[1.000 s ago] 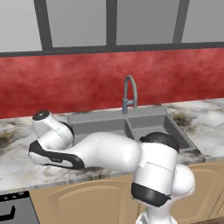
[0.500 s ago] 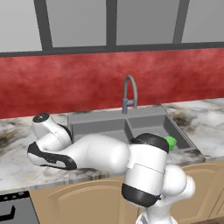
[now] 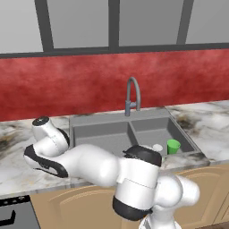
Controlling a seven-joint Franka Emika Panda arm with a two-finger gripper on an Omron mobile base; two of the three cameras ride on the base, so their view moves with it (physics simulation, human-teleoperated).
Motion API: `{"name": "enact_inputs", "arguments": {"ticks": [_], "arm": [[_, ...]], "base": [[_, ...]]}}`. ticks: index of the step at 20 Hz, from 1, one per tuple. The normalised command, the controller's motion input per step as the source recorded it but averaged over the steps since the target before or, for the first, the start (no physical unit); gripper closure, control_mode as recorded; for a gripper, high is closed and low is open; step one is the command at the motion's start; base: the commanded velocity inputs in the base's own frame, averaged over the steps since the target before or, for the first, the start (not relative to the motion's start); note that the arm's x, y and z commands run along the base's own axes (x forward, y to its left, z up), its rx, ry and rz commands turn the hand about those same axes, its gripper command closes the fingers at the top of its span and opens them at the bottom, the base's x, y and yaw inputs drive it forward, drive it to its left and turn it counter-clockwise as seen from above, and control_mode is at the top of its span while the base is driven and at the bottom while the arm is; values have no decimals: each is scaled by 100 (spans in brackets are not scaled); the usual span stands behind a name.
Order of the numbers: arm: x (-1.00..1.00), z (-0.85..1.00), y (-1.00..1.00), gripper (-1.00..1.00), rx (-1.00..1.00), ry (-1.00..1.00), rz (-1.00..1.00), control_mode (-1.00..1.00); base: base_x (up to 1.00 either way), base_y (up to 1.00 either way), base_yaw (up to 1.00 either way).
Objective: Move any existing items from the left basin to the right basin for drying. Then move the mug from the counter to the left basin of the sink for washing.
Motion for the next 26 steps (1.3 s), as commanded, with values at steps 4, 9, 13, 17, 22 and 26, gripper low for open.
{"name": "enact_inputs", "arguments": {"ticks": [4,9,13,17,22,26], "arm": [[22,-18,2,-100,0,0,6,-100],[22,-20,5,-100,0,0,5,-100],[22,-20,12,-100,0,0,4,-100],[16,-19,21,-100,0,0,3,-100],[5,-15,9,-100,0,0,2,-100],[0,-12,0,100,0,0,0,-100]], "base": [[0,0,0],[0,0,0],[0,0,0],[0,0,0],[0,0,0],[0,0,0]]}}
